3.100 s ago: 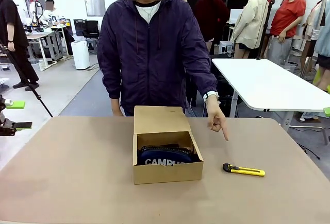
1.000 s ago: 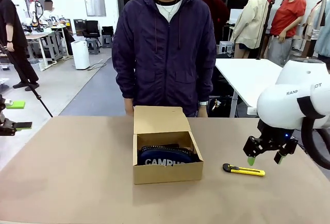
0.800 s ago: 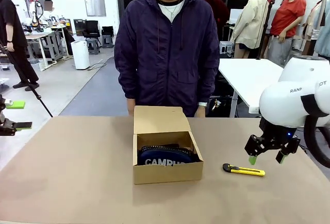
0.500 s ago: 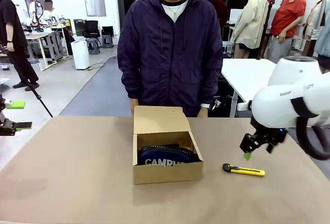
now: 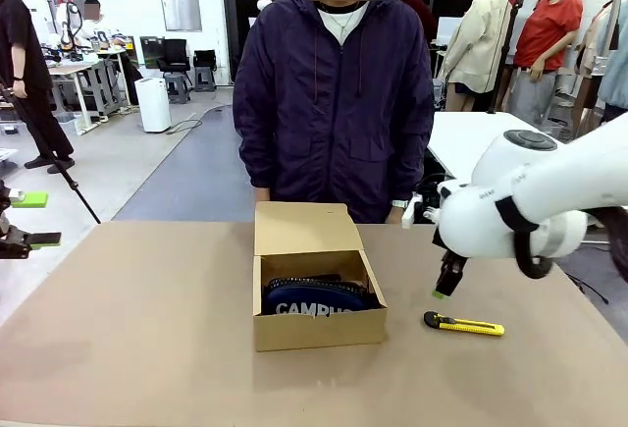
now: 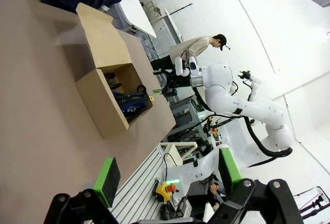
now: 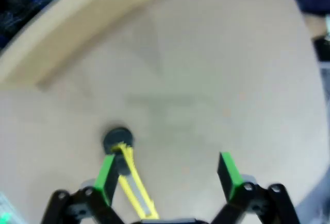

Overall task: Pack the items into the box.
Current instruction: Pick up the item indicated by the person and place it inside the Mailer Box.

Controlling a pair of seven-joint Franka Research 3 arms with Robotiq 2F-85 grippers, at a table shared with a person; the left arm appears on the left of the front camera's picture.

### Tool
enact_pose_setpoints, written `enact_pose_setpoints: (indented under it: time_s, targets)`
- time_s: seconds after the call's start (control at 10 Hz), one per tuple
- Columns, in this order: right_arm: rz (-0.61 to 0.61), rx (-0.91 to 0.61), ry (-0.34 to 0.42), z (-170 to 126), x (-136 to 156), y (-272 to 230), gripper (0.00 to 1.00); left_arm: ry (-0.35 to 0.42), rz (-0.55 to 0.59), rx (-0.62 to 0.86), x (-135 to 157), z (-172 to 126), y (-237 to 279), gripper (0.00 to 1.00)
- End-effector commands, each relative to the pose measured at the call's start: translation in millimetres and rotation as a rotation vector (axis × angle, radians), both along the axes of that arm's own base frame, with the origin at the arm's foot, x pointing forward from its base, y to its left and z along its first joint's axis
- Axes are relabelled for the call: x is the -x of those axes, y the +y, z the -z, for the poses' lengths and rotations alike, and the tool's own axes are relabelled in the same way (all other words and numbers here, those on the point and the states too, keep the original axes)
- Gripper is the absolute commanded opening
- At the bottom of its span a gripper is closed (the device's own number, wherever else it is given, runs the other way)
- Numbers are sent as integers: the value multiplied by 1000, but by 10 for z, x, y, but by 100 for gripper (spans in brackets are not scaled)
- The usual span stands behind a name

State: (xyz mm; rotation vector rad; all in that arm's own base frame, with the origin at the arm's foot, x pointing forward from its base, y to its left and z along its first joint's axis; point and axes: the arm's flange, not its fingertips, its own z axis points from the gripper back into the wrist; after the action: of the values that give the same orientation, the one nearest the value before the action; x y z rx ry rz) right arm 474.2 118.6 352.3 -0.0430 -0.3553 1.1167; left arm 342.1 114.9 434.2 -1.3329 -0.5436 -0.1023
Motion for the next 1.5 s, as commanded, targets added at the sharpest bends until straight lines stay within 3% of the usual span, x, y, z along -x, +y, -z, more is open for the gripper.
enact_pose_setpoints:
  time_s: [0.0, 0.2, 0.3, 0.6, 0.7, 0.8, 1.1, 1.4]
  targets:
    - [-193, -82, 131, 2, 4, -297, 100, 10, 5, 2, 26, -35, 9, 100]
    - [-191, 27, 241, -33, 54, -374, 100, 10, 5, 2, 26, -35, 9, 100]
    - [-189, 86, 250, -89, 82, -444, 100, 10, 5, 2, 26, -35, 9, 100]
    - [-195, 121, 210, -126, 71, -420, 100, 10, 5, 2, 26, -35, 9, 100]
    - [-153, 111, 165, -117, 43, -400, 100, 10, 5, 2, 26, -35, 9, 100]
    - [-214, 112, 229, -77, 101, -562, 100, 10, 5, 2, 26, -35, 9, 100]
    - [-203, 111, 215, -91, 86, -514, 100, 10, 5, 2, 26, -35, 9, 100]
    - [-273, 141, 198, 222, -15, -385, 100, 10, 5, 2, 26, -35, 9, 100]
